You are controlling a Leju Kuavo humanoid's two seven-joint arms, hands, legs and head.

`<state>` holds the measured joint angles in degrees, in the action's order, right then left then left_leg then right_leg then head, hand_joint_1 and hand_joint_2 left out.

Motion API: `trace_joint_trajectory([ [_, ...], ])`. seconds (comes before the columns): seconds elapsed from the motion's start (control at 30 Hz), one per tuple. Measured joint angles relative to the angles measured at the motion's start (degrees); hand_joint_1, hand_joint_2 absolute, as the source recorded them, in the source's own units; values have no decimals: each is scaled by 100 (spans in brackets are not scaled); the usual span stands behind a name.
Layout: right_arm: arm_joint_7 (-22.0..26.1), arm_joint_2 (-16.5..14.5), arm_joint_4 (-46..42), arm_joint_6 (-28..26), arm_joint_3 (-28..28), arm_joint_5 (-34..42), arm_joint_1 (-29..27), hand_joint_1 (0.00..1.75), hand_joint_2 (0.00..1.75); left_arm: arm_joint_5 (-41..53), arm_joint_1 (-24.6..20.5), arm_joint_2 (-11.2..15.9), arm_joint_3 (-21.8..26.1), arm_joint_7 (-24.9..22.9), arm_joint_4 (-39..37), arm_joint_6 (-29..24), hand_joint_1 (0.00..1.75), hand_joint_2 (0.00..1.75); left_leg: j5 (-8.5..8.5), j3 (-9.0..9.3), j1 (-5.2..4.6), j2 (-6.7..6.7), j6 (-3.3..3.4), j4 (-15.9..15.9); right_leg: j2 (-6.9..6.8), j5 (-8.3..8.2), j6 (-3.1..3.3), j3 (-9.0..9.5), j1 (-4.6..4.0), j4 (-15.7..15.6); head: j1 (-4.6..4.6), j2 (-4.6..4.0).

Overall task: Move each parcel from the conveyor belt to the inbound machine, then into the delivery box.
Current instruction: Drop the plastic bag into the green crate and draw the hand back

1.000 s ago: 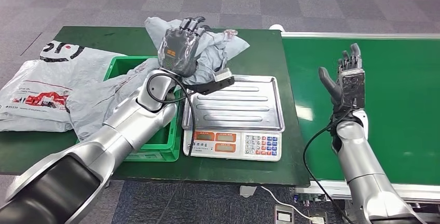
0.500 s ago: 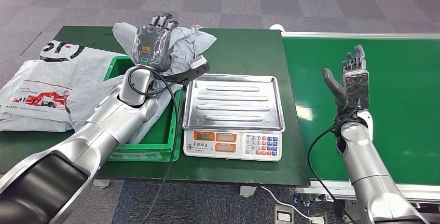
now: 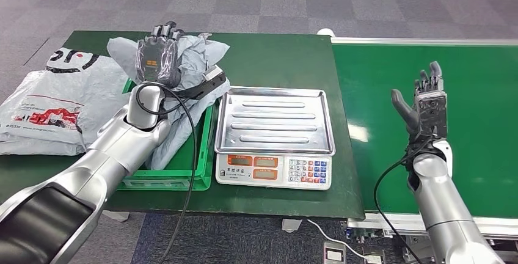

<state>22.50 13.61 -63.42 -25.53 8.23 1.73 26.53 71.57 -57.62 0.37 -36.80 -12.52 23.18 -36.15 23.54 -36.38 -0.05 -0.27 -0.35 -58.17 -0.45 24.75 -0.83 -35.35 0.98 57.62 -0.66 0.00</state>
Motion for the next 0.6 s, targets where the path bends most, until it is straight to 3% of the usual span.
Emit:
trace_joint_trajectory([
  [0.07,-53,61,-173,23,-73,-2,-171,0,175,178,125,126,84,-113,55,0,168,175,2,0,0,1,-1,0,1,0,0,-2,0,0,0,0],
  [0.1,-76,94,-260,38,-128,-2,-258,0,175,277,188,200,129,-152,89,17,129,175,3,0,0,2,-2,0,3,0,1,-3,0,0,0,0],
  [0.13,-95,128,-339,55,-182,-2,-338,0,175,357,249,270,175,-155,128,54,116,175,4,0,0,3,-3,0,4,2,2,-5,0,0,0,0],
  [0.2,-124,196,-472,99,-288,-2,-465,0,175,432,379,387,299,-21,224,182,35,175,5,-1,0,4,-5,1,5,4,5,-6,-1,0,0,0],
  [0.23,-136,218,-513,120,-338,-10,-502,0,175,453,449,422,375,61,273,247,31,175,5,-1,1,4,-5,1,4,5,6,-6,-1,0,0,0],
  [0.27,-154,233,-546,137,-387,-31,-521,0,175,502,517,445,449,92,316,324,0,175,5,-1,2,3,-5,1,3,5,6,-6,-2,0,0,0],
  [0.43,-363,239,-667,199,-485,-269,-520,0,175,832,665,476,613,-148,326,829,0,175,4,-2,2,2,-5,1,1,5,6,-2,-2,0,0,0],
  [0.6,-441,239,-681,320,-515,-384,-419,0,175,171,671,403,1040,506,319,1441,0,175,3,-1,0,2,-4,1,3,3,7,-2,0,0,0,0],
])
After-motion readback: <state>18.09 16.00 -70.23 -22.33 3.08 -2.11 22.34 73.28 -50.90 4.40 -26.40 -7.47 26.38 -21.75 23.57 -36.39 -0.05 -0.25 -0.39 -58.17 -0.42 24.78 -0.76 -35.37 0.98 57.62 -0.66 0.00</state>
